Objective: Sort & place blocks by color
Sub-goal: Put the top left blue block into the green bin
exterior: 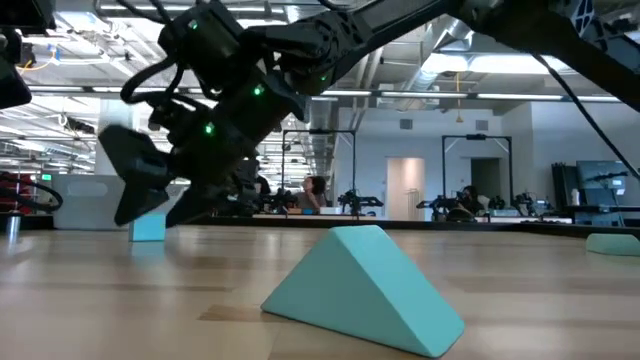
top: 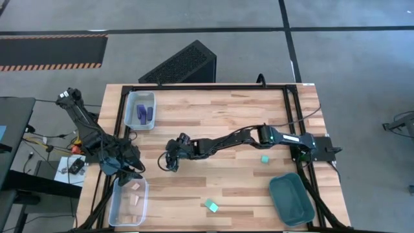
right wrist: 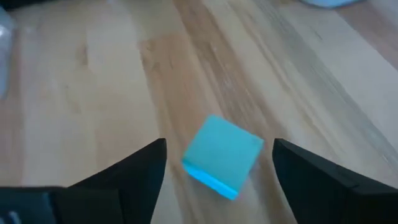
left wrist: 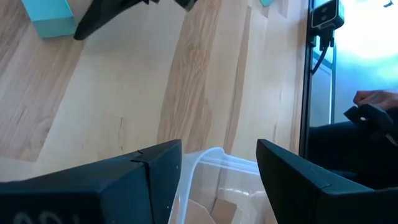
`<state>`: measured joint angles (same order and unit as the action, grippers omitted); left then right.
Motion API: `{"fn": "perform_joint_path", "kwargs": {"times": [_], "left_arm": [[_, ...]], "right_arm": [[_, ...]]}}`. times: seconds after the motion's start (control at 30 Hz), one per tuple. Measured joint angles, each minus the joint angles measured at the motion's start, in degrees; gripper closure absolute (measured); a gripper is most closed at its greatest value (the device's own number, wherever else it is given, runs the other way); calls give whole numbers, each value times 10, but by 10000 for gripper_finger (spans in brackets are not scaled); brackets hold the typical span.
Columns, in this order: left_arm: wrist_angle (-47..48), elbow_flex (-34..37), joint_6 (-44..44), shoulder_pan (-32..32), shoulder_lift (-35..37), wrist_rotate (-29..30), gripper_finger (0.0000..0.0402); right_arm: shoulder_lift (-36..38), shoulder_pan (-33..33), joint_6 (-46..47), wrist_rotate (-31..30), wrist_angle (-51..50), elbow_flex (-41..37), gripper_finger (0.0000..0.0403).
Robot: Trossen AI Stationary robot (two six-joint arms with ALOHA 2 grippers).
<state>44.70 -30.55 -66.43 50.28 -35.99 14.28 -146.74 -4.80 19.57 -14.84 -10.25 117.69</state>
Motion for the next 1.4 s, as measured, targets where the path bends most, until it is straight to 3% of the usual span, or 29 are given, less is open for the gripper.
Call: {"fn": "perform_joint_path", "kwargs": {"times": [0.23,0.5,0.67,0.77,0.97,1.1,1.23,1.4], "left_arm": [[0,0,5,0,0,11,209],[0,0,-2,0,0,29,209],[0,0,-36,0,0,30,209],[0,0,-51,0,0,53,209],[-29,0,-98,-2,0,191,209],[-94,0,-48,-8,0,297,209],[-183,0,28,-38,0,326,209],[-260,0,74,-94,-10,326,209]], "right_arm": [[1,1,0,0,-15,1,155],[2,4,45,18,-14,1,282],[19,8,74,22,-47,1,286],[55,12,64,21,-120,0,286],[143,11,-28,-27,-261,0,280],[206,11,-83,-25,-268,-10,281],[275,11,-99,-14,-266,-86,280],[391,9,-79,-3,-192,-258,280]]}}
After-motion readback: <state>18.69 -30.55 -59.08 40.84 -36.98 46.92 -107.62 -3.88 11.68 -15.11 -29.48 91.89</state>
